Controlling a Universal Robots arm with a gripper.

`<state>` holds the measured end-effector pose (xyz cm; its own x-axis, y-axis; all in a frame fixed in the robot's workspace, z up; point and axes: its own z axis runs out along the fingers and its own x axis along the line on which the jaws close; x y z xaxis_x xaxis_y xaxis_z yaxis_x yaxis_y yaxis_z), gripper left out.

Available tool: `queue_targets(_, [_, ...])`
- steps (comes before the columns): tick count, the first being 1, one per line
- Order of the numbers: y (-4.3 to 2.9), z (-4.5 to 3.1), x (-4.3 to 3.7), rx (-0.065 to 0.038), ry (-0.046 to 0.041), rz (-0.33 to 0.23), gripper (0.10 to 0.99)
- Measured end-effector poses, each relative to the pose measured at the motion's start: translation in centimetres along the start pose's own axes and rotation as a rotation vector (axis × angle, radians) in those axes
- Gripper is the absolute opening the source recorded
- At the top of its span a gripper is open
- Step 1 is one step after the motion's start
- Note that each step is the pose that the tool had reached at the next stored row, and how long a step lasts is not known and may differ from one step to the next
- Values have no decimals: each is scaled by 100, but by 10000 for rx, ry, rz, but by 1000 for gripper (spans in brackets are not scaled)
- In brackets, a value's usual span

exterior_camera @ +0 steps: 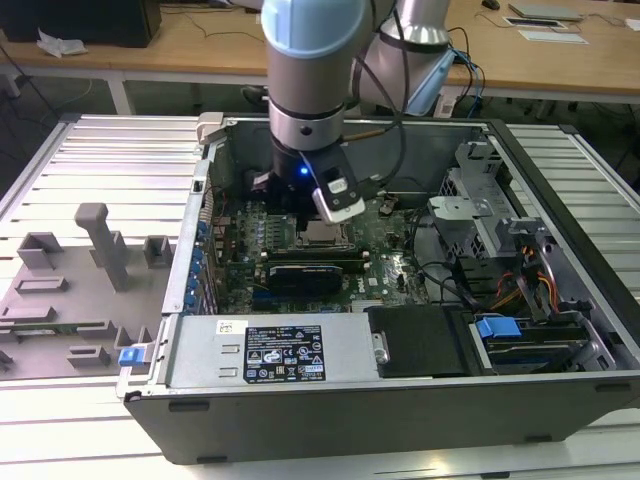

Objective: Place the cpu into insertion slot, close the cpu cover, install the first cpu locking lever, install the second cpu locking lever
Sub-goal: 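Install the second cpu locking lever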

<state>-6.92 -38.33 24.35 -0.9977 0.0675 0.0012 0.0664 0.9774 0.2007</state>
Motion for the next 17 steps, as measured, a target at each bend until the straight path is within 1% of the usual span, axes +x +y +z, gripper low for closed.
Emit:
queue_targets(4, [1, 0, -197, 2, 41, 9, 106])
queue_targets(7, [11, 2, -255, 4, 44, 10, 106])
queue_targets(9, [45, 9, -273, 18, 42, 11, 106])
queue_targets(10, [78, 16, -285, 38, 41, 9, 106])
queue_targets(13, [202, 42, -320, 197, 42, 10, 106])
queue_targets(14, [219, 44, -322, 247, 48, 12, 106])
queue_targets(16, [262, 54, -324, 392, 59, 13, 106])
queue_targets(17, [278, 57, -323, 437, 60, 14, 106])
